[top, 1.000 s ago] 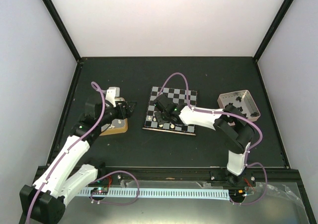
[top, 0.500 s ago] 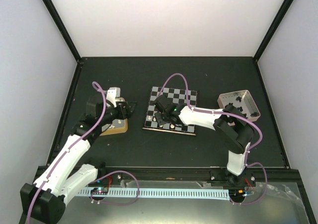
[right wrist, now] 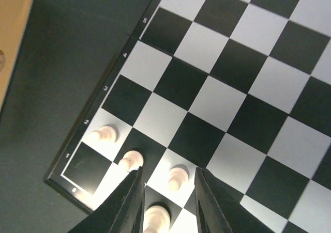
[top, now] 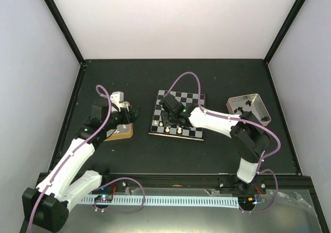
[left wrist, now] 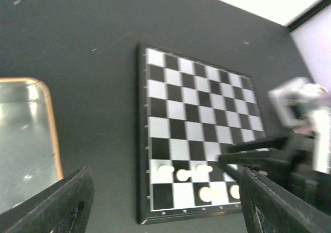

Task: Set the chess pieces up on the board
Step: Place the chess piece on the chessboard, then pick up the chess piece from the storage box.

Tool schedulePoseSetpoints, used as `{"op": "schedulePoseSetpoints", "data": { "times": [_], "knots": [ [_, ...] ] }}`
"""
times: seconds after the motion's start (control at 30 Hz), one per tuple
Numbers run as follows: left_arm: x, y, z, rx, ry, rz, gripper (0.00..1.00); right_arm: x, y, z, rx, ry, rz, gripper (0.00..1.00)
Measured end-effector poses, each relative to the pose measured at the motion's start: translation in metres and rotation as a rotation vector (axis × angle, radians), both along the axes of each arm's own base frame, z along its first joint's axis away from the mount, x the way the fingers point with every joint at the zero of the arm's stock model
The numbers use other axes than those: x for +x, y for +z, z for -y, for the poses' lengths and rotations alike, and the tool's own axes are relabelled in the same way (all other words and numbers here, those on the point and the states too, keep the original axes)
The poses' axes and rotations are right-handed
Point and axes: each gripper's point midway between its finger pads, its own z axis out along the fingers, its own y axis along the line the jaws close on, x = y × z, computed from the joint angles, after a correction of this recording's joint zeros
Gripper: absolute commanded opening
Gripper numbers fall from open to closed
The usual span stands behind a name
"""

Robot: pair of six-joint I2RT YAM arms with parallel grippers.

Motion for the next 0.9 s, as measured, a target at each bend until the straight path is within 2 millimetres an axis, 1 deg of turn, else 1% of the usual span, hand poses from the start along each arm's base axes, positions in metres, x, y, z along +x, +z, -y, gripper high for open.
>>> {"op": "schedulePoseSetpoints", "data": {
  "times": [0.1, 0.2, 0.3, 0.4, 0.5, 0.53, 0.6, 0.73, 0.83, 0.9],
  "knots": [
    [0.005, -0.020, -0.017, 0.038, 0.090, -0.081, 0.67, 0.000, 0.016, 0.003, 0.031, -0.025, 0.009, 0.30],
    [0.013, -0.045, -0.042, 0.076, 0.206, -0.185, 0.60, 0.001, 0.034, 0.005, 0.069, -0.046, 0.023, 0.29],
    [0.023, -0.063, -0.068, 0.103, 0.316, -0.276, 0.59, 0.000, 0.047, 0.006, 0.101, -0.058, 0.036, 0.29],
    [0.038, -0.074, -0.085, 0.133, 0.384, -0.354, 0.59, -0.003, 0.057, 0.008, 0.126, -0.066, 0.042, 0.28],
    [0.056, -0.085, -0.093, 0.171, 0.410, -0.422, 0.60, -0.007, 0.063, 0.011, 0.144, -0.071, 0.042, 0.28],
    [0.064, -0.089, -0.095, 0.185, 0.414, -0.441, 0.60, -0.008, 0.064, 0.012, 0.148, -0.071, 0.043, 0.28],
    [0.073, -0.101, -0.099, 0.211, 0.417, -0.475, 0.58, -0.010, 0.066, 0.014, 0.156, -0.073, 0.044, 0.27],
    [0.075, -0.131, -0.104, 0.250, 0.405, -0.562, 0.48, -0.012, 0.066, 0.017, 0.164, -0.081, 0.041, 0.24],
    [0.075, -0.150, -0.105, 0.272, 0.390, -0.624, 0.46, -0.013, 0.063, 0.018, 0.162, -0.085, 0.034, 0.23],
    [0.075, -0.158, -0.105, 0.278, 0.383, -0.645, 0.47, -0.013, 0.062, 0.019, 0.160, -0.085, 0.031, 0.23]
  ]
}}
